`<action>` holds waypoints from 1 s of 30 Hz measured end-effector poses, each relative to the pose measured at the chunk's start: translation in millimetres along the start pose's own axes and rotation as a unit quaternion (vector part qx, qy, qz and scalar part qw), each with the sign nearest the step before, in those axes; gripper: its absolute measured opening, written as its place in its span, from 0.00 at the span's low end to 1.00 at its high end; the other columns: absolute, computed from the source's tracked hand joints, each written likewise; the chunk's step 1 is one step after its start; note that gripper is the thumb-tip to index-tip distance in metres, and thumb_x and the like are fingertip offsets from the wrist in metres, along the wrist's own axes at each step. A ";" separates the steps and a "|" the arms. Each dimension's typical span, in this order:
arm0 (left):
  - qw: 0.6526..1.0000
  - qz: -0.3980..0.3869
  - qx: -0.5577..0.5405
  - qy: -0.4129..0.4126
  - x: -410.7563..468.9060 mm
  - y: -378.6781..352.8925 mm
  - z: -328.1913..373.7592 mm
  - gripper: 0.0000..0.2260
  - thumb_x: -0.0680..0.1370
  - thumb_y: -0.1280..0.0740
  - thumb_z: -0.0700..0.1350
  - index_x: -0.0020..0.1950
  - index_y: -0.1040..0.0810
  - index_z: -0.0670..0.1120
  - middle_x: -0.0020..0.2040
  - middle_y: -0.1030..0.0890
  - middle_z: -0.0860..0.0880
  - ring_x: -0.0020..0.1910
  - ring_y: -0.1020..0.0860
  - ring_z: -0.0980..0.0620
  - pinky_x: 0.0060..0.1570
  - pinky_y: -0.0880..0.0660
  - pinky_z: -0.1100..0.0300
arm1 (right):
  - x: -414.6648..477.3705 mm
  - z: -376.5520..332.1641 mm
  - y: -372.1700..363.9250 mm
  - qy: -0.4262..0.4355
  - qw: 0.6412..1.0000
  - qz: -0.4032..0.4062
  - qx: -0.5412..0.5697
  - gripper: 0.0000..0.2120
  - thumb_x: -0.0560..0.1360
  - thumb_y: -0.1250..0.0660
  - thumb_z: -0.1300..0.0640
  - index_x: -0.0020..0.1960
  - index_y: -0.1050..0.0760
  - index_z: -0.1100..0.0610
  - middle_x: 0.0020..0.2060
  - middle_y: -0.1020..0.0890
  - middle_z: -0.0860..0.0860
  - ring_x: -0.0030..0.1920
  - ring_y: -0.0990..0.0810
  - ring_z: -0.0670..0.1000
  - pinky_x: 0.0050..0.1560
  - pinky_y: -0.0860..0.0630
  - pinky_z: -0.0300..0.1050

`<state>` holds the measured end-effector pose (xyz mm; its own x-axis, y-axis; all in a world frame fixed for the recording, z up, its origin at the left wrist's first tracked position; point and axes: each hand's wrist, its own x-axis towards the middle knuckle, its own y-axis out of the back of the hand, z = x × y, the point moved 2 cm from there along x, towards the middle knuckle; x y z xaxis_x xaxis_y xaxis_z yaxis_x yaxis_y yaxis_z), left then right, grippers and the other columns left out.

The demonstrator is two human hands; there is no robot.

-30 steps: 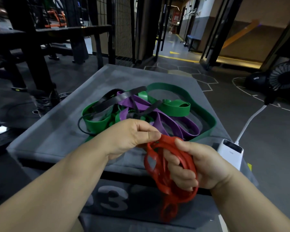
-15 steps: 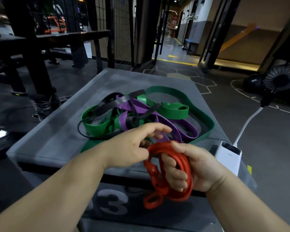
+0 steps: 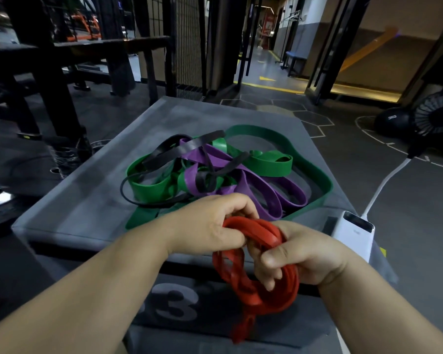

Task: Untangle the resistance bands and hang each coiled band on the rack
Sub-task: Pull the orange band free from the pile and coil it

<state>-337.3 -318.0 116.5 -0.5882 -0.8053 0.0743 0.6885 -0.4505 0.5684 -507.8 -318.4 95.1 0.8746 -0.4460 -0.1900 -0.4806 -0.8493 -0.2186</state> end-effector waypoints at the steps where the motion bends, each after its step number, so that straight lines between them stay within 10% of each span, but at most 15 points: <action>1: 1.000 0.011 -0.010 0.003 -0.5 1.8 0.8 0.11 0.73 0.31 0.40 0.52 0.24 0.52 0.44 0.19 0.49 0.43 0.21 0.46 0.46 0.22 0.49 | -1.5 -1.2 3.2 0.008 0.999 0.032 -0.041 0.05 0.65 0.25 0.57 0.35 0.21 0.54 0.28 0.21 0.50 0.32 0.21 0.49 0.40 0.24 0.40; 14: 0.975 0.066 -0.200 0.067 4.6 1.2 -13.0 0.13 0.68 0.29 0.43 0.50 0.24 0.44 0.39 0.23 0.45 0.39 0.24 0.48 0.44 0.27 0.51 | -4.7 -5.7 13.1 0.131 0.951 0.260 -0.099 0.23 0.65 0.25 0.47 0.53 0.24 0.59 0.31 0.24 0.50 0.32 0.27 0.49 0.38 0.25 0.43; 20: 0.957 0.018 -0.282 0.060 2.8 1.3 -11.5 0.16 0.70 0.29 0.41 0.56 0.26 0.41 0.41 0.18 0.47 0.37 0.20 0.52 0.38 0.23 0.61 | -7.5 -11.5 12.4 0.144 0.931 0.319 -0.102 0.15 0.68 0.30 0.42 0.42 0.20 0.54 0.32 0.21 0.53 0.31 0.24 0.47 0.33 0.27 0.42; 25: 0.962 0.031 -0.262 0.075 4.0 -0.2 -12.6 0.11 0.75 0.30 0.42 0.56 0.25 0.42 0.43 0.17 0.50 0.37 0.21 0.54 0.40 0.25 0.61 | -7.2 -7.7 16.7 0.132 0.880 0.395 -0.230 0.17 0.73 0.36 0.38 0.47 0.18 0.50 0.42 0.15 0.55 0.45 0.17 0.56 0.48 0.20 0.51; 30: 0.963 0.053 -0.253 0.083 4.2 -2.8 -7.9 0.07 0.78 0.34 0.40 0.55 0.26 0.41 0.36 0.20 0.53 0.34 0.24 0.55 0.36 0.26 0.63 | -6.1 -12.0 8.9 0.139 0.866 0.414 -0.242 0.18 0.71 0.38 0.41 0.45 0.21 0.55 0.31 0.19 0.51 0.32 0.20 0.48 0.36 0.22 0.42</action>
<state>-338.3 -323.2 108.8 -0.4565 -0.8885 -0.0462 0.8839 -0.4588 0.0908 -516.7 -326.6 105.7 0.2566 -0.9528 0.1623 -0.9263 -0.1946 0.3225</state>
